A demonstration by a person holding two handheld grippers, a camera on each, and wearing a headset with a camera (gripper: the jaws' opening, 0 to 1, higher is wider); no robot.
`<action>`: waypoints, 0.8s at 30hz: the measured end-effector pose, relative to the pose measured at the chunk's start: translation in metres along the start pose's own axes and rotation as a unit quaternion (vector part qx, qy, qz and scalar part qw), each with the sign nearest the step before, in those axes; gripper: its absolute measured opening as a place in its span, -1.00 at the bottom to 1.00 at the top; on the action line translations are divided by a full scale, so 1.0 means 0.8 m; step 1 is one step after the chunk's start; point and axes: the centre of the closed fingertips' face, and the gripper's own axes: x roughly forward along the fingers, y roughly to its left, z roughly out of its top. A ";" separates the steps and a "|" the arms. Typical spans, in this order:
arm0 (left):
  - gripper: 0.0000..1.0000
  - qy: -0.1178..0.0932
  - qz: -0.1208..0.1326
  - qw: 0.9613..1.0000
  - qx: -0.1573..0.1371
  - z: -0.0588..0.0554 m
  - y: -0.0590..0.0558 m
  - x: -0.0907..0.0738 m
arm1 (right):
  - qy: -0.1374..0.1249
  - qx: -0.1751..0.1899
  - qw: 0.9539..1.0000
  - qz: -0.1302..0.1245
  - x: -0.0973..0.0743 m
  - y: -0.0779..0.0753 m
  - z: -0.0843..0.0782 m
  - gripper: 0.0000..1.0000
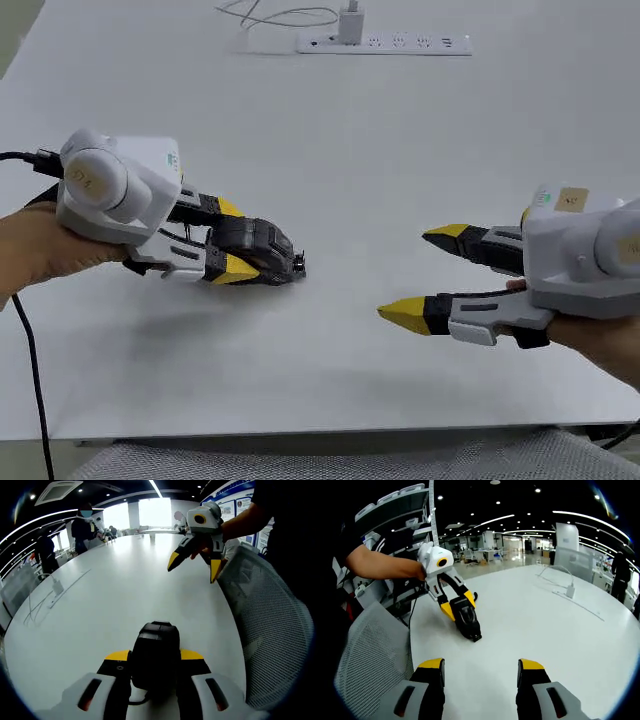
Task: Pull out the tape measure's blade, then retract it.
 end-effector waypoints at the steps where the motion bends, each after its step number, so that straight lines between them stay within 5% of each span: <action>1: -0.43 0.000 0.000 1.000 0.000 0.000 0.000 0.000 | 0.002 -0.008 1.000 0.004 0.004 0.000 0.001 0.05; 24: -0.43 0.000 -0.006 1.000 0.000 0.000 0.001 0.000 | 0.021 -0.093 0.993 0.063 0.076 0.001 0.020 -0.33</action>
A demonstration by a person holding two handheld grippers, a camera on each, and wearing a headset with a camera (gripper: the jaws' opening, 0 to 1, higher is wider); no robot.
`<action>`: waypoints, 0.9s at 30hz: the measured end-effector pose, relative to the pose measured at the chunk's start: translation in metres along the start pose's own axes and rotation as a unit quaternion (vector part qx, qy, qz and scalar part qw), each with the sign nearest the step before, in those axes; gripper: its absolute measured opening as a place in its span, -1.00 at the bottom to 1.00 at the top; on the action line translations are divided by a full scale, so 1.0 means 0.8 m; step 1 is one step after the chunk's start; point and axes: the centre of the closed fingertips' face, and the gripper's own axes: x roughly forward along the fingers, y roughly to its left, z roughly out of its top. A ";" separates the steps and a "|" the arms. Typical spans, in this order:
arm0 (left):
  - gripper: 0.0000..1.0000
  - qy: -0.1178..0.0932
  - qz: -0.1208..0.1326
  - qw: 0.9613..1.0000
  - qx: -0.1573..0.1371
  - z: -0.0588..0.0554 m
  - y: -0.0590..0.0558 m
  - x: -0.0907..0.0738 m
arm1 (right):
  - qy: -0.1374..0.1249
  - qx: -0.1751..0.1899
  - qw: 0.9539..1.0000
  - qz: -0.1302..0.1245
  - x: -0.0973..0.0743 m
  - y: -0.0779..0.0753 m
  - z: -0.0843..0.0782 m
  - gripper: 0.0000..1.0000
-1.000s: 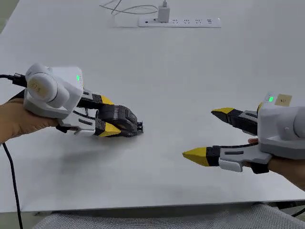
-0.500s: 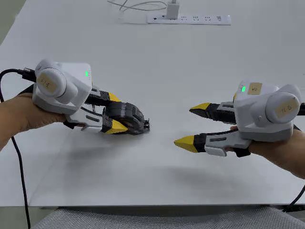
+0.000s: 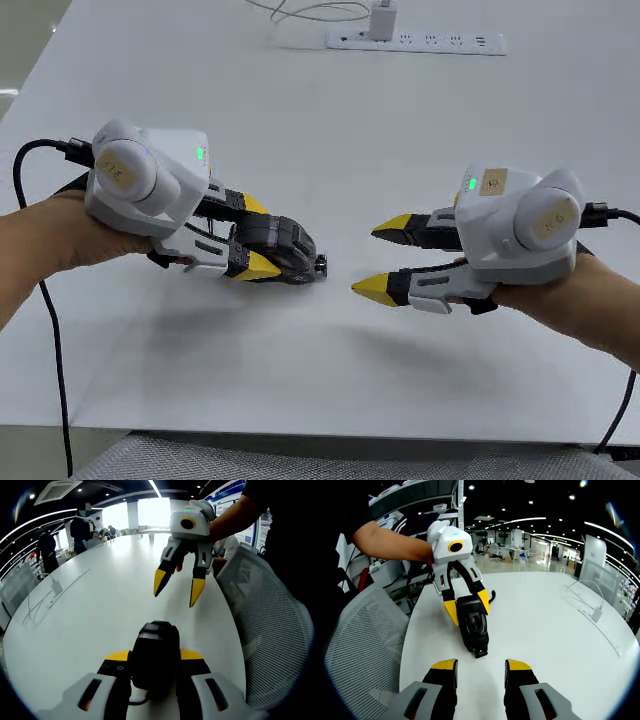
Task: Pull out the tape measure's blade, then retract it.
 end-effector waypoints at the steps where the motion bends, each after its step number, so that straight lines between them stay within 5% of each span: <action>1: -0.43 0.000 0.000 1.000 0.000 0.000 0.000 0.000 | 0.000 -0.002 1.000 0.002 0.004 -0.001 0.001 -0.34; 27: -0.43 0.001 -0.003 1.000 0.005 0.000 0.000 0.001 | 0.025 -0.065 0.996 0.056 0.054 -0.002 -0.006 -0.62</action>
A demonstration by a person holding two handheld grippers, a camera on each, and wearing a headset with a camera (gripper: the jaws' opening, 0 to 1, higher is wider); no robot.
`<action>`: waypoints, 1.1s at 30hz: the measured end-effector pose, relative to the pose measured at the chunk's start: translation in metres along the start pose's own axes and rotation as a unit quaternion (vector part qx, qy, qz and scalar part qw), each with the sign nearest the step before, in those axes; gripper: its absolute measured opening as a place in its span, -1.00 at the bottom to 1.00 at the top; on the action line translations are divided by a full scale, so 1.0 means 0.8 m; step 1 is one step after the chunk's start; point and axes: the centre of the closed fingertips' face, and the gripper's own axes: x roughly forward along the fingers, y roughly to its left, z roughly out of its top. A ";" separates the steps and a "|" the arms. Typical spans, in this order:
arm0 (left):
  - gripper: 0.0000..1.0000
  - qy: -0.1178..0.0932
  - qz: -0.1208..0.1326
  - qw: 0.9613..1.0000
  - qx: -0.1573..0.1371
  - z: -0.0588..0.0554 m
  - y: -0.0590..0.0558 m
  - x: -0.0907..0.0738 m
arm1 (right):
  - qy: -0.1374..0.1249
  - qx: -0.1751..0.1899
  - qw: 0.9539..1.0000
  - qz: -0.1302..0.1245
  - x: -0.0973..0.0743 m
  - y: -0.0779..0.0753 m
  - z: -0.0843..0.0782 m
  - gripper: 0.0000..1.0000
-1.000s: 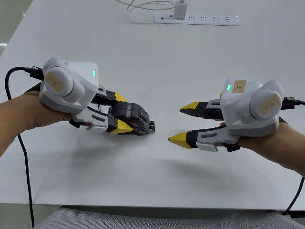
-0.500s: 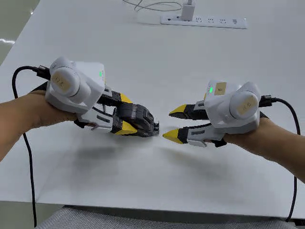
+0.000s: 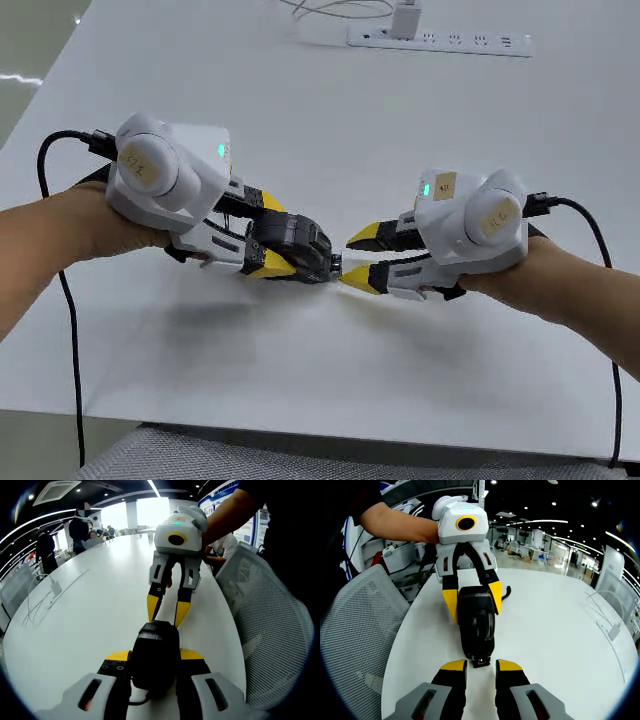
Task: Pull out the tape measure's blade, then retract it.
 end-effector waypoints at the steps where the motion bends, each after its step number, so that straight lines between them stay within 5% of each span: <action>1: -0.43 0.000 0.000 1.000 0.000 0.000 0.000 0.000 | 0.001 -0.002 1.000 0.004 0.002 0.000 -0.001 -0.62; 33: -0.43 -0.002 -0.005 1.000 0.006 0.001 -0.001 0.000 | 0.017 -0.089 0.994 0.055 0.018 0.007 -0.003 -0.80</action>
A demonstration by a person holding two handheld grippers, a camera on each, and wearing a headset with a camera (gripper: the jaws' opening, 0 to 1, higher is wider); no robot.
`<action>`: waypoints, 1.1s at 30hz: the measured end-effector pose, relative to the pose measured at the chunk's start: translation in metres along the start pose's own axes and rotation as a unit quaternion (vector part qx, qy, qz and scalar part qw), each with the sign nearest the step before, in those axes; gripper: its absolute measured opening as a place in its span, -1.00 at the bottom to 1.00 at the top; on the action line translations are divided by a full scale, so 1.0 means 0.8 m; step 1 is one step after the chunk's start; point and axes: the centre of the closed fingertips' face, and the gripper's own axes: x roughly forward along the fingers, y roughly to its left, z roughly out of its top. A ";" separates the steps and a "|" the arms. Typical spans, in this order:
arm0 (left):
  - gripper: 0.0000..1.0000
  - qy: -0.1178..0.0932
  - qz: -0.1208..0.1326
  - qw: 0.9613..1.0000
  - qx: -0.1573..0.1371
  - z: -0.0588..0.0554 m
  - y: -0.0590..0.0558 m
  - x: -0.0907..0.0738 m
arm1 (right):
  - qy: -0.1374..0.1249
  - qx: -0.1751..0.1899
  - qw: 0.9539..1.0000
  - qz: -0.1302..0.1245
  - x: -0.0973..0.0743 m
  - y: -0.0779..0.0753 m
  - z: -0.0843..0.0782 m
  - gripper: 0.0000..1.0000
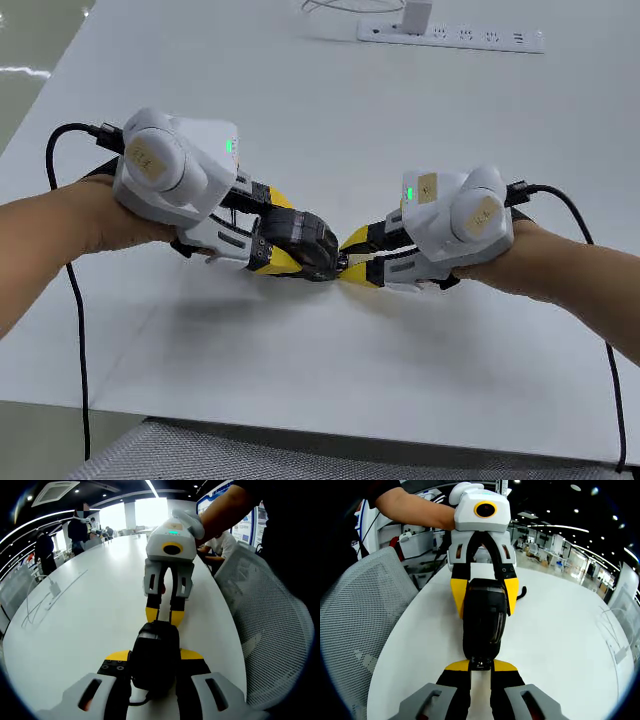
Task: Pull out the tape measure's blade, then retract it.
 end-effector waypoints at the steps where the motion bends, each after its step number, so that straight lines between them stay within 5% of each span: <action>1: -0.43 0.000 0.000 1.000 0.000 0.000 0.000 0.000 | 0.000 0.002 1.000 0.002 0.000 0.000 0.000 -0.80; 33: -0.46 0.005 -0.002 1.000 0.004 -0.002 -0.001 0.000 | 0.001 0.004 1.000 0.015 -0.002 0.003 0.000 -0.87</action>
